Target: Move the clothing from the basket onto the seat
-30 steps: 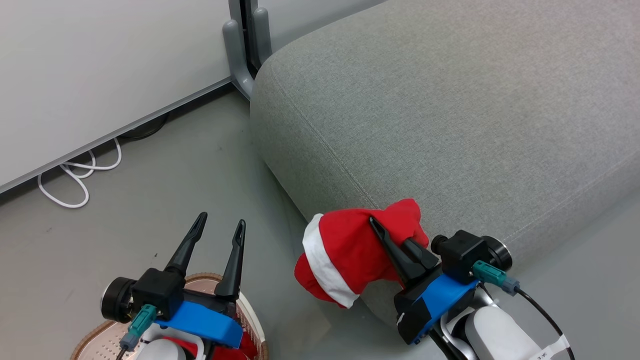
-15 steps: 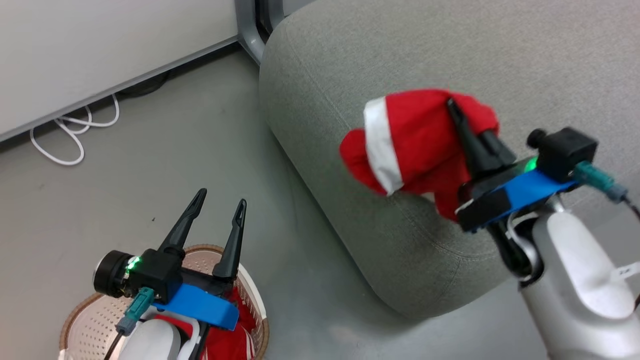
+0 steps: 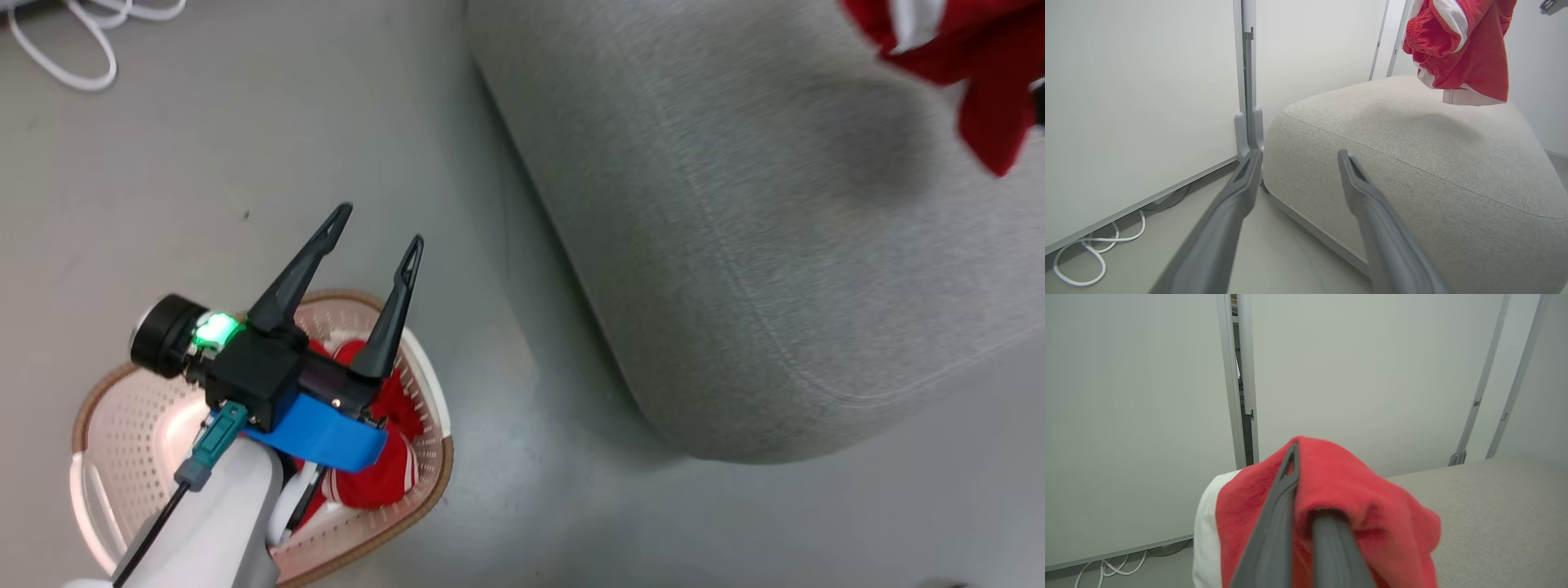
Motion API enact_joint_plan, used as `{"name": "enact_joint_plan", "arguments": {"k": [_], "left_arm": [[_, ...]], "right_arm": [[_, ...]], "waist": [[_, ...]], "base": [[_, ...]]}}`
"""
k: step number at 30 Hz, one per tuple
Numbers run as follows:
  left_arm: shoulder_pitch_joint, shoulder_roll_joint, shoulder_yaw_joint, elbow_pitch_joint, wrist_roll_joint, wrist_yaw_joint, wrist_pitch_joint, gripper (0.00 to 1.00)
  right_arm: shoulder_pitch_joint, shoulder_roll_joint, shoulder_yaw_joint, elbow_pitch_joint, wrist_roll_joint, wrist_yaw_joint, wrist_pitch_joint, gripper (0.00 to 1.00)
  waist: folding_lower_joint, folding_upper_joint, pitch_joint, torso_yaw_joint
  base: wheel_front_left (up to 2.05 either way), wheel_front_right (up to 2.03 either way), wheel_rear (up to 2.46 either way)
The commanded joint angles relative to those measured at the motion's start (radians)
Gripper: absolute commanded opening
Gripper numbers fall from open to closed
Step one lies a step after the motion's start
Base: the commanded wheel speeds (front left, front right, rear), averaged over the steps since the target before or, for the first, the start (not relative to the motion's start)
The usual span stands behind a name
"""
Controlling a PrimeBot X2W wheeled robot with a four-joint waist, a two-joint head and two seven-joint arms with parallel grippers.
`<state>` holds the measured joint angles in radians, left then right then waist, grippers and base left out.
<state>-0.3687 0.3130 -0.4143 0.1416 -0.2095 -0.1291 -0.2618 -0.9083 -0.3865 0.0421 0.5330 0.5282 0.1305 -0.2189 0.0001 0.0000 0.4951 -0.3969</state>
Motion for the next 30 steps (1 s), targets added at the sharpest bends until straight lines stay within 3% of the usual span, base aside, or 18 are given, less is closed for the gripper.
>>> {"name": "enact_joint_plan", "arguments": {"k": [1,8,15,21,22,23,24,30], "left_arm": [[-0.031,0.009,-0.009,-0.013,0.008,-0.002,-0.005,1.00],[-0.111,0.036,-0.072,-0.042,0.017,-0.001,-0.004,1.00],[-0.139,0.050,-0.094,-0.057,0.017,-0.001,-0.003,1.00],[-0.147,0.042,-0.102,-0.042,0.014,-0.001,-0.003,1.00],[-0.148,0.041,-0.101,-0.039,0.011,-0.001,-0.004,1.00],[-0.150,0.041,-0.100,-0.037,0.010,-0.001,-0.004,1.00],[-0.152,0.041,-0.100,-0.035,0.010,-0.001,-0.004,1.00],[-0.155,0.033,-0.103,-0.026,0.005,-0.001,-0.004,1.00]], "right_arm": [[-0.034,-0.022,-0.016,0.014,-0.018,0.000,-0.011,0.00],[-0.125,-0.080,-0.128,0.109,-0.102,0.000,-0.031,0.00],[-0.123,-0.047,-0.224,0.186,-0.145,0.000,-0.044,0.00],[-0.107,-0.028,-0.237,0.270,-0.176,0.000,-0.046,0.00],[-0.105,-0.025,-0.236,0.279,-0.181,0.000,-0.046,0.18],[-0.105,-0.021,-0.235,0.287,-0.184,0.000,-0.047,0.55],[-0.107,-0.016,-0.229,0.293,-0.182,0.000,-0.047,1.00],[-0.111,-0.023,-0.203,0.320,-0.195,0.000,-0.048,1.00]], "waist": [[-0.0001,0.0000,0.081,0.055],[-0.0001,0.0000,0.168,0.118],[-0.0001,0.0000,0.203,0.146],[-0.0001,0.0000,0.202,0.155],[-0.0001,0.0000,0.201,0.155],[-0.0001,0.0000,0.200,0.154],[-0.0001,0.0000,0.199,0.154],[-0.0001,0.0000,0.186,0.154]], "base": [[0.00,0.00,0.00],[0.00,0.00,0.00],[0.00,0.00,0.00],[0.00,0.00,0.00],[0.00,0.00,0.00],[0.00,0.00,0.00],[0.00,0.00,0.00],[0.00,0.00,0.00]]}}
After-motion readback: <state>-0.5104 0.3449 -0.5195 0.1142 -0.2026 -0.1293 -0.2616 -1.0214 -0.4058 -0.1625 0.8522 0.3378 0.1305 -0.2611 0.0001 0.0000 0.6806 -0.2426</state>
